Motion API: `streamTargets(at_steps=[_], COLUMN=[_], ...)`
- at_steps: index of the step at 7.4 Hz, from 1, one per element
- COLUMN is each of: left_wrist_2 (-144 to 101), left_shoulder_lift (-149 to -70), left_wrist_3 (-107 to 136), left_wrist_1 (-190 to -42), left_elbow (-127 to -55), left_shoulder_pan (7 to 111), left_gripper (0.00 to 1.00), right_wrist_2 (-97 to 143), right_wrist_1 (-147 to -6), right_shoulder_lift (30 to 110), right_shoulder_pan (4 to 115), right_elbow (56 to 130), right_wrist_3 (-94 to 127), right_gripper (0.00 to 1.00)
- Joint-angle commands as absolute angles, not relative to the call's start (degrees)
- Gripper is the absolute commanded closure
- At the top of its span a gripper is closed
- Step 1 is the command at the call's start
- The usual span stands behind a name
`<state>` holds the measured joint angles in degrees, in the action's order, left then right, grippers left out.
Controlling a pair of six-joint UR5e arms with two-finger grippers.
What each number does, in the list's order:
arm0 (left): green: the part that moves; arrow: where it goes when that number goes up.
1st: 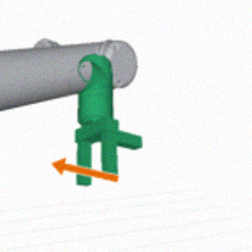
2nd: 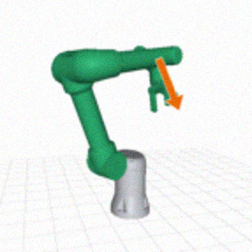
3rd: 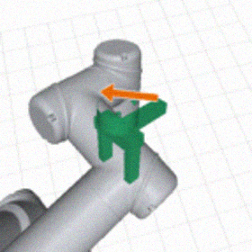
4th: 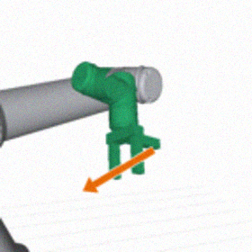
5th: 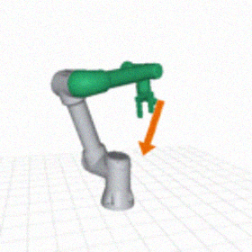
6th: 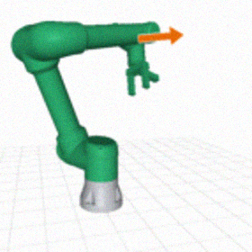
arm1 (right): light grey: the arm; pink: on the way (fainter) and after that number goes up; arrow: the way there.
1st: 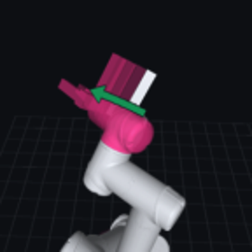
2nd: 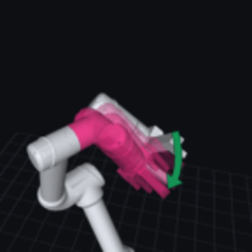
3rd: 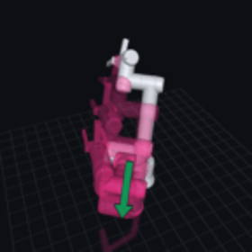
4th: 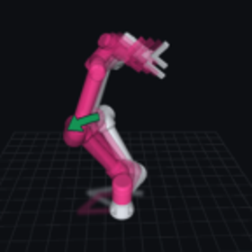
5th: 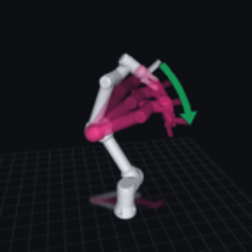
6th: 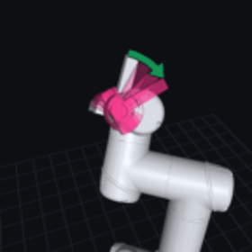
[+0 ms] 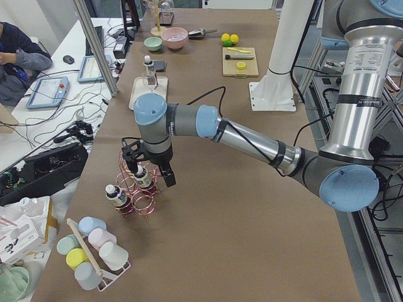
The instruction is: Take tea from basket to plate
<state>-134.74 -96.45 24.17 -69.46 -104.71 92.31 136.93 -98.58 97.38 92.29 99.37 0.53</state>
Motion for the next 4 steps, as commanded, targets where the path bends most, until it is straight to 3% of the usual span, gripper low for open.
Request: streamTargets(at_steps=[1,4], left_wrist_2=[-134.8,-136.4], left_shoulder_lift=[-91.6,-91.1], left_wrist_3=[7.3,5.7], left_wrist_1=[-77.3,-84.5], left_elbow=[-100.8,-92.7], left_shoulder_pan=[93.0,92.9], left_gripper=[0.05,0.04], right_wrist_2=[136.9,136.9], right_wrist_1=[-98.6,-98.6], right_shoulder_lift=[97.4,97.4], right_shoulder_pan=[92.3,92.3], right_elbow=[99.4,99.4], right_wrist_3=[0.5,0.5], right_gripper=[0.0,0.0])
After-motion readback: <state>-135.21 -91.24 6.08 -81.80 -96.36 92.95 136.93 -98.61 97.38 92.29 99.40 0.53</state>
